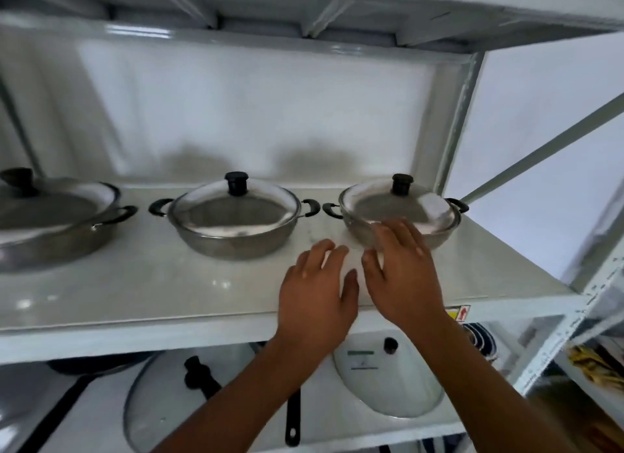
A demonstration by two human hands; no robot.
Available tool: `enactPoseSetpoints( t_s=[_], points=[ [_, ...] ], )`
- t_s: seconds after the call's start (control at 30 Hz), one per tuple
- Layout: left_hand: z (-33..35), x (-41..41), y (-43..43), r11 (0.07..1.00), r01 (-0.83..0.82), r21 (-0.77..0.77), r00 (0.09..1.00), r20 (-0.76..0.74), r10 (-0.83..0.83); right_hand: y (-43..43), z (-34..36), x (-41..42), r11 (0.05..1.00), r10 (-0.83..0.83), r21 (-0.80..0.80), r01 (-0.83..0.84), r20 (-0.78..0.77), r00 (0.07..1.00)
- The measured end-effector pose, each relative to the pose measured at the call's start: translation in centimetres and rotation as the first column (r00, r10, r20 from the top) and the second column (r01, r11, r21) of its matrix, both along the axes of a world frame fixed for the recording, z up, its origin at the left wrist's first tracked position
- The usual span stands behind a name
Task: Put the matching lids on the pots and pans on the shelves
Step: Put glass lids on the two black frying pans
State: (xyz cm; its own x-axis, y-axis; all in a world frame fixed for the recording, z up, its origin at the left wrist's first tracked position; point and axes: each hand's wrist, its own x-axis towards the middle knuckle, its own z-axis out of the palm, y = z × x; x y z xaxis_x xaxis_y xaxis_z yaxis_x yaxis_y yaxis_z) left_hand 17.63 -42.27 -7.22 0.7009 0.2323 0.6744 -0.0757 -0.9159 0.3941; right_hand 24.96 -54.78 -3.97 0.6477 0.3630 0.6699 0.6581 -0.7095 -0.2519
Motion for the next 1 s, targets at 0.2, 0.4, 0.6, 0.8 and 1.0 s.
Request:
enactPoseSetpoints(
  t_s=[0.2,0.4,0.6,0.8,1.0],
  points=[
    [-3.1,-10.8,5.5,0.986,-0.139,0.09,0.99,-0.024,0.142,5.2,-5.8,-9.8,0.992,0.118,0.047,-0.114,-0.091,0.989],
    [-9.8,-20.7,11.6,0.974,-0.189,0.124,0.967,-0.151,0.207,11.1,-13.8,-19.8,0.973,0.228,-0.012,-0.232,-0.137,0.964],
    [-17.7,-24.7,21.0,0.965,-0.248,0.09,0.922,-0.285,0.264,20.1,-22.2,-22.8,0.948,0.242,-0.147,-0.283,-0.246,0.938],
    [-24.2,-23.1,31.3,0.949,-0.281,0.145,0.899,-0.306,0.314,29.2,-29.5,-20.7,0.95,0.142,-0.231,-0.209,-0.276,0.951],
    [-29.7,-21.2,39.5,0.899,-0.361,0.248,0.75,-0.495,0.438,34.9,-36.9,-16.5,0.939,-0.123,-0.344,0.033,-0.242,0.962]
  ],
)
